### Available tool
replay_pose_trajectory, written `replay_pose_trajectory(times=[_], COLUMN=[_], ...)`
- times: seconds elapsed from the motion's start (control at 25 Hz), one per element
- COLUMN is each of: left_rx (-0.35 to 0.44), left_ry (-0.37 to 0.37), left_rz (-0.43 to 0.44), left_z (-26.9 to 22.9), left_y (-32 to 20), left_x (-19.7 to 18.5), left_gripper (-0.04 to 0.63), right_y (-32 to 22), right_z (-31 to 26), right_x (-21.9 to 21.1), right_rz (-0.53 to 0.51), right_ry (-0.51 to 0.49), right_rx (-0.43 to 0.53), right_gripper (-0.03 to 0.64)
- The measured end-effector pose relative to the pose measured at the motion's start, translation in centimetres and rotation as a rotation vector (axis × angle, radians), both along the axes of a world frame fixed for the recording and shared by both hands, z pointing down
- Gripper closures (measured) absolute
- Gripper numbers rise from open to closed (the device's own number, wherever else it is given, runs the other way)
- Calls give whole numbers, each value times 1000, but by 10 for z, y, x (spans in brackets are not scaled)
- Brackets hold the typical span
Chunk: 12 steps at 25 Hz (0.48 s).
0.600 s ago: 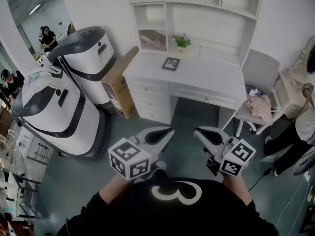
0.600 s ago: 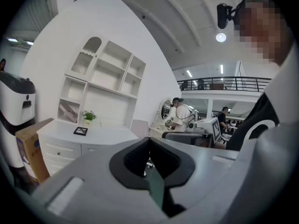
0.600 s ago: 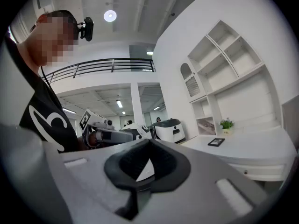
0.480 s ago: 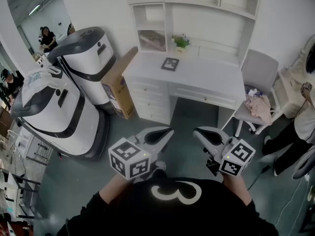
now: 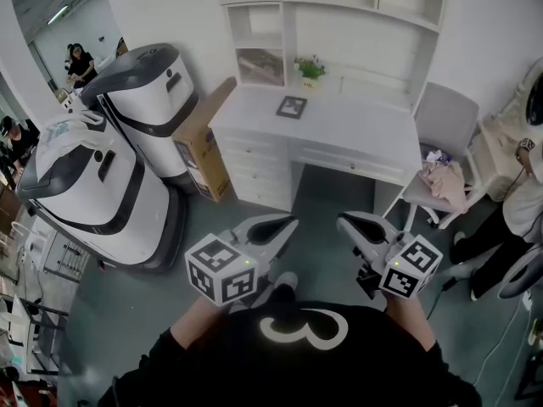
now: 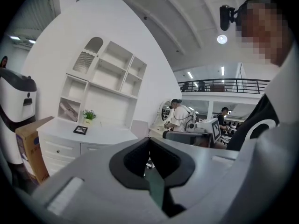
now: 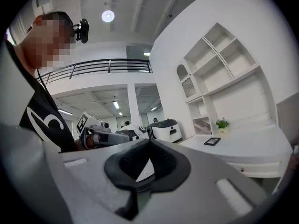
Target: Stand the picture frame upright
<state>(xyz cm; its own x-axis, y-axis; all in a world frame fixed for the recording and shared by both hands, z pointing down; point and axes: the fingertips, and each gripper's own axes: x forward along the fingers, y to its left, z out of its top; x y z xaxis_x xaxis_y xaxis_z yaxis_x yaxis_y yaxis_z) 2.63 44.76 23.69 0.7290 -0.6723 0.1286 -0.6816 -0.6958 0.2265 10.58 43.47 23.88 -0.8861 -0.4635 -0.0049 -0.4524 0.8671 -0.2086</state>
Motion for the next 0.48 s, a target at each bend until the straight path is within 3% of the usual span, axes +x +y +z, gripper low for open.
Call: replay_pose_trajectory(times=[0.24, 0.48], left_rx=[-29, -73], left_ry=[14, 8], left_rz=[-11, -4], left_z=[11, 28], left_y=[-24, -79], left_x=[-11, -16], left_gripper=[586, 586], right_y=[-20, -75], right_z=[19, 34], right_x=[-7, -9], right_rz=[5, 28], right_ry=[29, 30], right_rx=[-44, -101], right_gripper=[614, 614])
